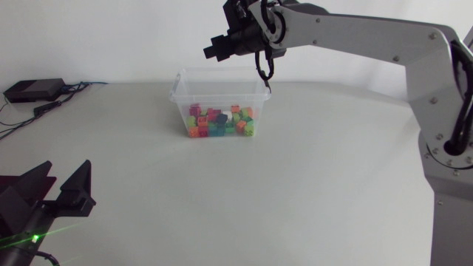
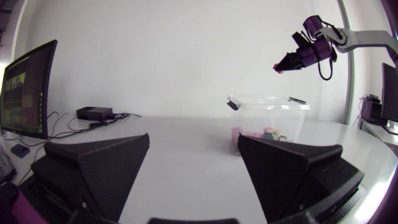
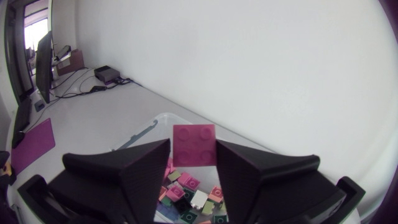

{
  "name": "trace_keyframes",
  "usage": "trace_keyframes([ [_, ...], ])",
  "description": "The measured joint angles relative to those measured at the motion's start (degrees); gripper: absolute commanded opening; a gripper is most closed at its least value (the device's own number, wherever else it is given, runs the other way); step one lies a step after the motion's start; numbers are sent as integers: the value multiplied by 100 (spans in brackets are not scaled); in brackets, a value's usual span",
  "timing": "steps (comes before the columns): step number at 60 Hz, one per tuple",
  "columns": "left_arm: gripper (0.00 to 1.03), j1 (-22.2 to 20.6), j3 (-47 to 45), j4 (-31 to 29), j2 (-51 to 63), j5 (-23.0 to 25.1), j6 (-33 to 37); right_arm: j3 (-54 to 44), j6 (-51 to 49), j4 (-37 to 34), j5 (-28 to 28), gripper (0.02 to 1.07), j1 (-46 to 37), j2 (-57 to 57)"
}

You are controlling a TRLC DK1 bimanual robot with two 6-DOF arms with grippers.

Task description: Place the duplo bricks in the container

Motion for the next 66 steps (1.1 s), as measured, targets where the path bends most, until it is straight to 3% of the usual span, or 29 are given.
trace_keyframes([
  [14, 99, 0, 0, 0, 0, 0, 0, -155, 11, 55, 221, 103, 4, -68],
  [31, 99, 0, 0, 0, 0, 0, 0, -1244, 9, 87, 238, 103, -146, -1102],
  [66, 99, 0, 0, 0, 0, 0, 0, -3807, -184, 372, 431, 103, -2035, -4483],
])
